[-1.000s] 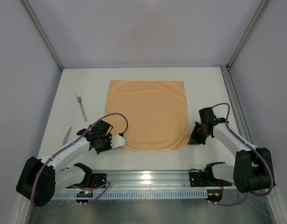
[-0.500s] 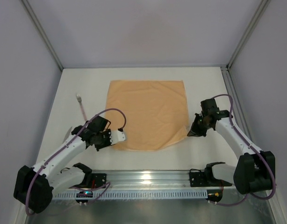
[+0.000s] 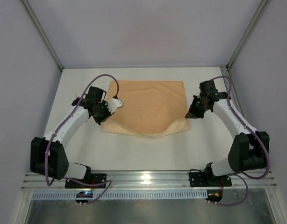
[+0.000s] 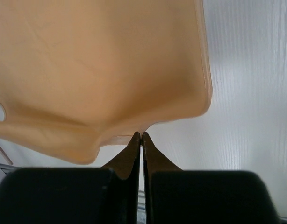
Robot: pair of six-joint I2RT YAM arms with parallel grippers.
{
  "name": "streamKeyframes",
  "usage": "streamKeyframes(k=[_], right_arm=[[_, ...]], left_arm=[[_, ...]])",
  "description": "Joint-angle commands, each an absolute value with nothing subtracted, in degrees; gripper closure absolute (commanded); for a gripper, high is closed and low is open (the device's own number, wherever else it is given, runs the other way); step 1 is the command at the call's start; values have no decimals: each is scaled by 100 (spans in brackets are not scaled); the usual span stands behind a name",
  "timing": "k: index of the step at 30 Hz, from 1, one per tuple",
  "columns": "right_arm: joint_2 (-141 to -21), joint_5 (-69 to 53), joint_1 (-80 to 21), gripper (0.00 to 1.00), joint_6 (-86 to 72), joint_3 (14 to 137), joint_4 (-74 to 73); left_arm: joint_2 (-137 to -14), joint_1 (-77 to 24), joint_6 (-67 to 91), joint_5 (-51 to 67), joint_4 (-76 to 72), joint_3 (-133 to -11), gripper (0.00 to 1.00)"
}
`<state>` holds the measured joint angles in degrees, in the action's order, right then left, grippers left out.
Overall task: Fold the napkin into a case and place the utensils inside
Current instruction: Fold and flatten the napkin at the center of the board.
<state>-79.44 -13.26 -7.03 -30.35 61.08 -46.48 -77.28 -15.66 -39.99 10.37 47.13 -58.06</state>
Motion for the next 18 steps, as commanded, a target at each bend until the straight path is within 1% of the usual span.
streamKeyframes(k=[1, 3, 9, 14, 18], right_arm=[[-8489, -1257, -589, 97, -2971, 6861, -4228], [-9032, -1213, -536, 97, -2944, 7170, -4158], [-10080, -1195, -325, 97, -3120, 8260, -3815], [-11089, -1169, -229, 97, -3339, 9166, -3770], [-11653, -1239, -185, 97, -3629, 9719, -3648]], left_arm=[[-8207, -1485, -3631, 1160, 4509, -6511, 100], [-8656, -1416, -3525, 1125, 4360, -6949, 100], [-9999, -1257, -3226, 976, 4184, -8338, 100], [-10783, -1187, -3059, 826, 3885, -9078, 100], [-11389, -1073, -2875, 739, 3709, -9693, 100]])
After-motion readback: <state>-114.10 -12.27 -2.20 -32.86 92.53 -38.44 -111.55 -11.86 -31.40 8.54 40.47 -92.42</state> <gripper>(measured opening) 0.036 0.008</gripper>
